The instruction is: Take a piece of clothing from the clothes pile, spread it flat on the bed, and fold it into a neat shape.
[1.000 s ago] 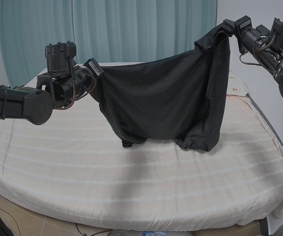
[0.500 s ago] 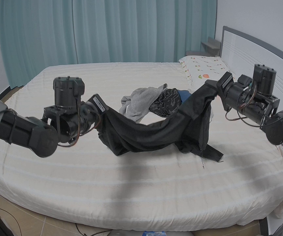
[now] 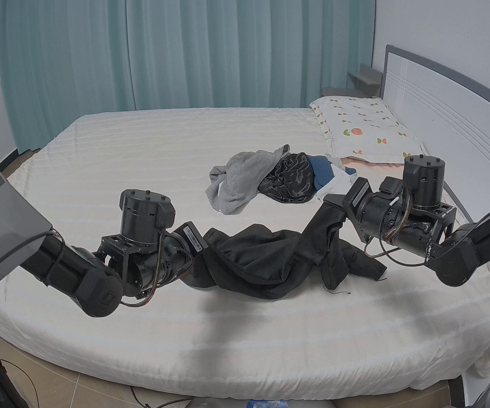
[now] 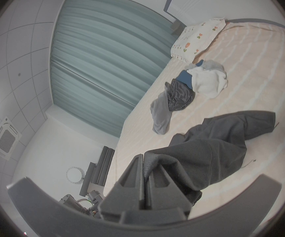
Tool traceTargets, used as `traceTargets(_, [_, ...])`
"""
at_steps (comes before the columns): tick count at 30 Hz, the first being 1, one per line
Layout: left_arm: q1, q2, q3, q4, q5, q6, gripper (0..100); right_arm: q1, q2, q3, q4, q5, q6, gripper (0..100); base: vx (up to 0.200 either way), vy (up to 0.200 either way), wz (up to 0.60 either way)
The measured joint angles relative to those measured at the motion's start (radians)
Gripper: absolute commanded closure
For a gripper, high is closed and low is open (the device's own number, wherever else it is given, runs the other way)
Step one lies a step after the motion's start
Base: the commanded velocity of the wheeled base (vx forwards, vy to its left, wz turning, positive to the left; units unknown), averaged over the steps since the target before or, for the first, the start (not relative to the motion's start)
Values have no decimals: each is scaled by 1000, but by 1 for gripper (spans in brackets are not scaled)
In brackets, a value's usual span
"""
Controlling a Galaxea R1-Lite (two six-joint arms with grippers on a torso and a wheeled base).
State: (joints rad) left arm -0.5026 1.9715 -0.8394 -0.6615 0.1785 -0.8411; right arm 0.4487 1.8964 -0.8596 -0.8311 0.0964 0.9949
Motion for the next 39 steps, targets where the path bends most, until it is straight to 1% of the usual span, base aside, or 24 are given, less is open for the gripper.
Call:
traceTargets(4, [-3,11,15,-17,-34,-11,100,11,18,7,0,1,10,100,0,0,0])
traceTargets(7, [-4,20,26,-51,-41,-29,100,14,30,6,0,1,13,100,0,0,0])
traceTargets(19, [-5,24,110,-114,-43,-37,100,18,21,13,0,-3,13,100,-200,0,0])
traceTargets(24, [-5,1,134,-126,-43,-37,100,17,4,18,1,-4,13,100,0,0,0])
traceTargets(30, [-4,-8,143,-170,-42,-38,100,17,-4,20,1,-5,13,100,0,0,0])
traceTargets(34, [0,-8,140,-172,-44,-68,100,19,-4,21,0,-5,13,100,0,0,0])
traceTargets(39, [6,-11,132,-173,-45,-85,100,26,-5,21,0,-8,11,100,0,200,0])
